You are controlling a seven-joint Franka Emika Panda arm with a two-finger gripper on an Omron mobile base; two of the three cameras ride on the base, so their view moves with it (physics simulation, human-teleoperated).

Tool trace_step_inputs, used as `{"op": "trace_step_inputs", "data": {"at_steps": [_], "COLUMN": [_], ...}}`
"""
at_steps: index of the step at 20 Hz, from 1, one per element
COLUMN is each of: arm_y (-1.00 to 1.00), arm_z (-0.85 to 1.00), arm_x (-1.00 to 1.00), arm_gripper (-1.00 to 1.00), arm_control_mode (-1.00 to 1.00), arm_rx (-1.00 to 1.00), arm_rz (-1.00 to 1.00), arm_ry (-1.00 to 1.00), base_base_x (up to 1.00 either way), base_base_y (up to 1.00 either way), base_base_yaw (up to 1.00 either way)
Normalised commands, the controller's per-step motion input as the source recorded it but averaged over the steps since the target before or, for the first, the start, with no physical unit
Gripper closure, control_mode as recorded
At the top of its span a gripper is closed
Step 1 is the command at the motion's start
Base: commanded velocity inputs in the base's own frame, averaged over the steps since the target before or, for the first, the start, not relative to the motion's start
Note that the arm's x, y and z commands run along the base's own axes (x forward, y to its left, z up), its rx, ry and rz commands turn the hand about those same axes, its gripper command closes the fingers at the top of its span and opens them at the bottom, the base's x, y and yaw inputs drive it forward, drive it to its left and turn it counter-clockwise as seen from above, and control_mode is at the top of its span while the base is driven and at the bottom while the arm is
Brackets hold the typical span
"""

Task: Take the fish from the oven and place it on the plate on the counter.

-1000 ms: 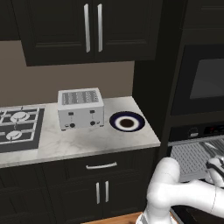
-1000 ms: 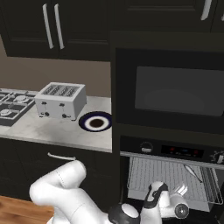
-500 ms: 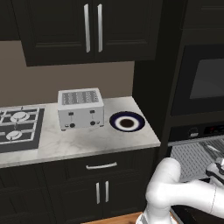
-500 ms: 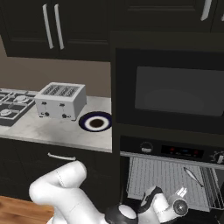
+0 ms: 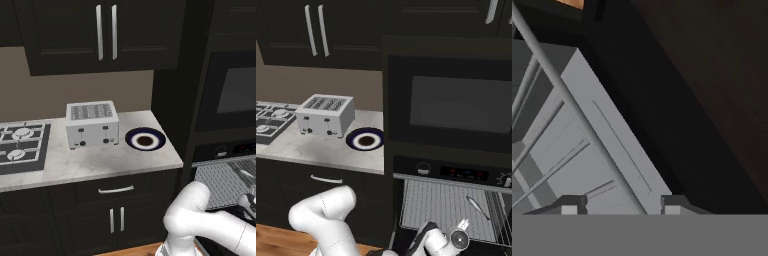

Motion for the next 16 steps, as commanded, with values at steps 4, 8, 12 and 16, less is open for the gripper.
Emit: {"op": "trace_step_inputs", "data": {"at_steps": [4,8,12,16], "arm_y": [-0.39,-0.36,-0.36,-0.36], "arm_z": [-0.56,-0.46,-0.36,-0.34], "arm_x": [-1.0,-1.0,-1.0,-1.0], "arm_gripper": [1.0,1.0,1.0,1.0], "arm_control_mode": [-1.0,-1.0,-1.0,-1.0], "arm_rx": [0.01,0.01,0.03,0.03], "arm_rz": [0.0,0.0,0.0,0.0], "arm_ry": [0.05,0.09,0.13,0.12], "base_base_x": [0.0,0.0,0.0,0.0], "base_base_y": [0.0,0.0,0.0,0.0], "base_base_yaw": [0.0,0.0,0.0,0.0]}}
